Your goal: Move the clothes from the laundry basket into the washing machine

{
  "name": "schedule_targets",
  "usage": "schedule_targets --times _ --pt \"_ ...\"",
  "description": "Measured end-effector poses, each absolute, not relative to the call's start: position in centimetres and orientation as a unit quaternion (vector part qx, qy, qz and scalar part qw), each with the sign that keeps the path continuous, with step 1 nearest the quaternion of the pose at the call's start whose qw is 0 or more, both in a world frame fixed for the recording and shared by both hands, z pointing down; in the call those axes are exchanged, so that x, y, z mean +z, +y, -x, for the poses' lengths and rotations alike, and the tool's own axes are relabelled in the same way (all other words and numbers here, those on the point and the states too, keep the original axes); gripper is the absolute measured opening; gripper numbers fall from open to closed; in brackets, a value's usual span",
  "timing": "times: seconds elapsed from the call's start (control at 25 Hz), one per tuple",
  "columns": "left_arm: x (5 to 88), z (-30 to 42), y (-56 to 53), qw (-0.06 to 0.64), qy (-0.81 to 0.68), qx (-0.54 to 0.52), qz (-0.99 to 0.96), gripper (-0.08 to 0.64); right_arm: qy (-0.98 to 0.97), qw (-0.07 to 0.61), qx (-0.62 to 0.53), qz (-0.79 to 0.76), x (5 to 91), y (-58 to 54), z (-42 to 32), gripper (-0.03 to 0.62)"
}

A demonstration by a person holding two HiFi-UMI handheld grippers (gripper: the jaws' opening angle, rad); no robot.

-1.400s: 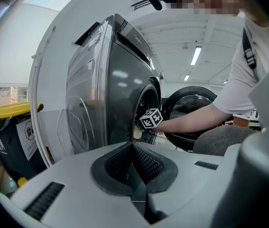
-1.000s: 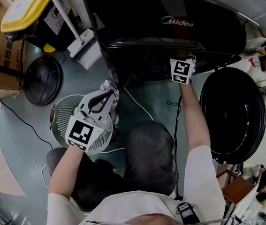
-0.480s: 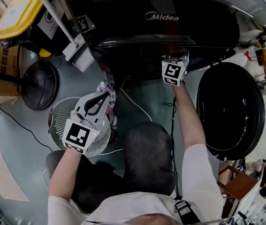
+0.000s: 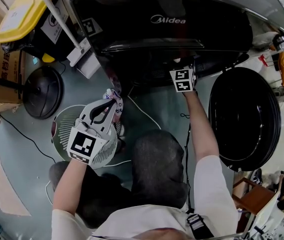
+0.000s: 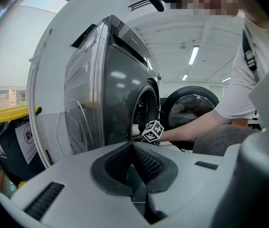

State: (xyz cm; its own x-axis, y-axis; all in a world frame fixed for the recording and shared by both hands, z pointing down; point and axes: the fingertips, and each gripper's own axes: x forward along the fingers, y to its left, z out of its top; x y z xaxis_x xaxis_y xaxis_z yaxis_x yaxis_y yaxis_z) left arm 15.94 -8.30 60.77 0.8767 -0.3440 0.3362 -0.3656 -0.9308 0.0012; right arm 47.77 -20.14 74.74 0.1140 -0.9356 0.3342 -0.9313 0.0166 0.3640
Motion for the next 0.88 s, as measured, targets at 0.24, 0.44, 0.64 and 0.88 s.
schedule_targets --times 0.24,0.44,0.64,0.88 --pt "60.8 -16.0 -7.8 0.038 -0.180 0.169 -0.968 0.006 -0.662 0.246 -0.005 -0.708 75.0 -18.5 -48.3 0.367" --pt "60.5 -16.4 -8.2 0.035 -0.176 0.161 -0.970 0.006 -0.663 0.237 0.006 -0.710 75.1 -17.1 -48.0 0.367" --pt "60.9 -16.2 -8.9 0.037 -0.178 0.163 -0.970 0.006 -0.669 0.235 0.005 -0.705 74.7 -15.9 -47.0 0.367" --pt "60.7 -16.1 -9.3 0.032 -0.180 0.162 -0.970 0.006 -0.659 0.213 -0.005 -0.722 73.9 -14.6 -47.3 0.365"
